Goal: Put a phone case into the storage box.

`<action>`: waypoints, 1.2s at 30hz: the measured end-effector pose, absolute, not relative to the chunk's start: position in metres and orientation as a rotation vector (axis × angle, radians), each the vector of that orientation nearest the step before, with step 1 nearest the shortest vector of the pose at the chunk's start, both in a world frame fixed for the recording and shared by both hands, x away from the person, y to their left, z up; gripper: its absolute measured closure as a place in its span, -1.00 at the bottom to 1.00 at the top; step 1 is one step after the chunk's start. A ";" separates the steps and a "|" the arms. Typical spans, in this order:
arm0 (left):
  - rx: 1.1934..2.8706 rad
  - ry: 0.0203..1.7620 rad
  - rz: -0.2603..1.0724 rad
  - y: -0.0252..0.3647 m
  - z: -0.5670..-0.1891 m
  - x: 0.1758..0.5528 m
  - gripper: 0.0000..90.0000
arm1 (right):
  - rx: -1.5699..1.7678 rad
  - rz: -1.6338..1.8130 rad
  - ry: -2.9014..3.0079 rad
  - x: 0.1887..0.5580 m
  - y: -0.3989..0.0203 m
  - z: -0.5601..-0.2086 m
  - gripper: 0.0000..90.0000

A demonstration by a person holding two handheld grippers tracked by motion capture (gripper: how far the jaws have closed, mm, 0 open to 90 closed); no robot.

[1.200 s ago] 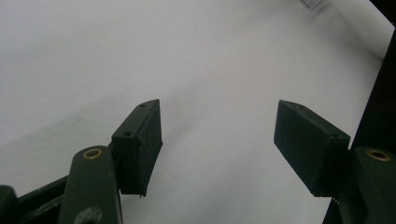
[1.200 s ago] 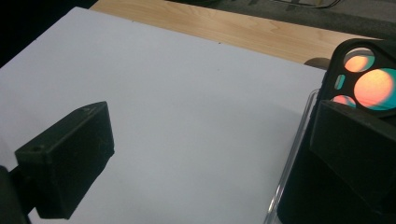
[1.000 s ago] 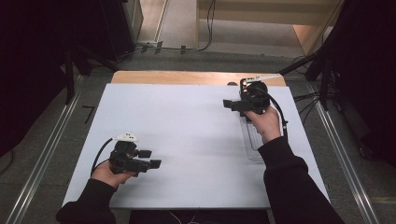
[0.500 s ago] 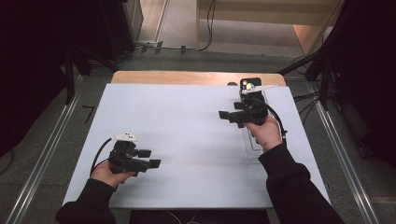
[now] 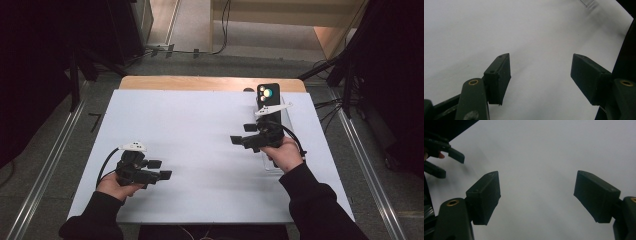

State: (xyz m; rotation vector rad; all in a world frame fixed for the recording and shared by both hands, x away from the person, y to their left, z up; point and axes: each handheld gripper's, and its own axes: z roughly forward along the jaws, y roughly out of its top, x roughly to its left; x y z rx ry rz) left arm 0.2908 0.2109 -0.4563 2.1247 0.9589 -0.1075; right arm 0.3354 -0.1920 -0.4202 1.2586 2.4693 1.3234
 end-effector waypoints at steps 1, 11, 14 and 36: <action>2.127 0.957 -0.107 0.211 -0.456 0.291 -0.27 | 1.255 1.318 2.485 0.333 -0.191 -0.422 -0.57; 2.121 0.956 -0.109 0.211 -0.455 0.290 -0.27 | 1.214 1.312 2.526 0.310 -0.194 -0.429 -0.56; 2.124 0.955 -0.107 0.211 -0.455 0.290 -0.27 | 1.199 1.321 2.532 0.304 -0.197 -0.430 -0.56; 2.129 0.926 -0.129 0.210 -0.454 0.285 -0.27 | 1.149 1.297 2.615 0.267 -0.215 -0.452 -0.56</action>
